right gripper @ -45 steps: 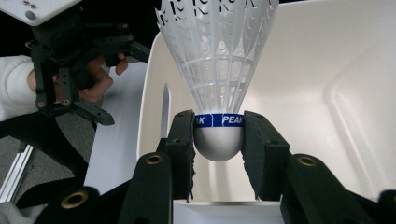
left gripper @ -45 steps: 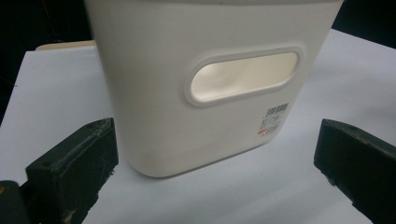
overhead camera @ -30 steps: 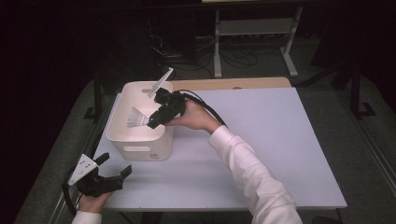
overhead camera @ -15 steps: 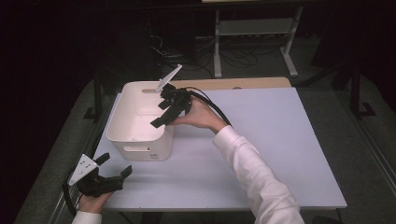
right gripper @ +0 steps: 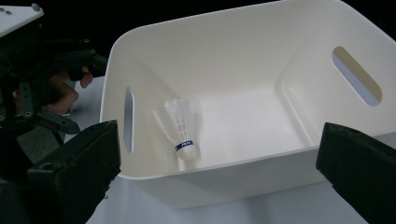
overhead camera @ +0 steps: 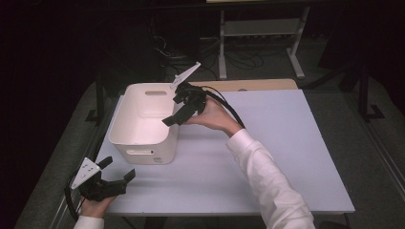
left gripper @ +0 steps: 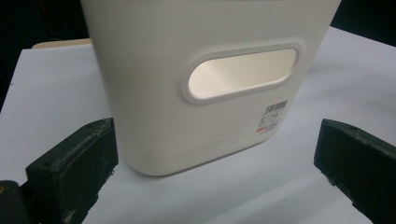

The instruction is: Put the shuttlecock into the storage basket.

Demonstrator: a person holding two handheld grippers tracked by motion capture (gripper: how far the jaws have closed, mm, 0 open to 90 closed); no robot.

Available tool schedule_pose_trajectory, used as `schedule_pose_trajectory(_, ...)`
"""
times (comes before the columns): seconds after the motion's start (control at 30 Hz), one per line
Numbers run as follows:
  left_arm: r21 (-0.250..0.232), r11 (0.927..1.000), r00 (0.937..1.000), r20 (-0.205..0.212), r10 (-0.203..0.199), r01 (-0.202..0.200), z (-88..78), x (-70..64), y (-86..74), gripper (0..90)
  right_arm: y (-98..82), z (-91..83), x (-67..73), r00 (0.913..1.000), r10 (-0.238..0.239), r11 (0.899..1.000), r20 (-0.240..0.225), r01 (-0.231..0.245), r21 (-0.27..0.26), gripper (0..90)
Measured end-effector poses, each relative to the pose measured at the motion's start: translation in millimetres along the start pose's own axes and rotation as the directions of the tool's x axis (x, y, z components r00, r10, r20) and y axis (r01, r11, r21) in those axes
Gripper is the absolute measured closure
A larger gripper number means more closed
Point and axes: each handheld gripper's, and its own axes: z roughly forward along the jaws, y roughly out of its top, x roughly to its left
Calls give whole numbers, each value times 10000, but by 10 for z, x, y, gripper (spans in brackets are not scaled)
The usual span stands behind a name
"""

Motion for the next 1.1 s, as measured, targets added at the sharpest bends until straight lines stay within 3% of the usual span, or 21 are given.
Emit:
schedule_pose_trajectory(0.43,8,10000,10000,78,25,-25,15,-1,1,0,-155,-288,-75,9954,108,9985,950,-57,-541,0)
schedule_pose_trajectory(0.8,-36,10000,9999,150,-8,9,7,4,-4,0,-321,-513,-107,9927,453,9944,1119,-341,-999,0)
schedule_pose_trajectory(0.87,-246,9994,9995,216,-250,255,17,-12,-6,0,-360,-541,-113,9916,570,9937,1158,-450,-1030,0)
schedule_pose_trajectory(1.1,-138,9997,9996,184,-194,197,11,5,-8,0,-495,-622,-141,9881,897,9904,1247,-754,-1155,0)
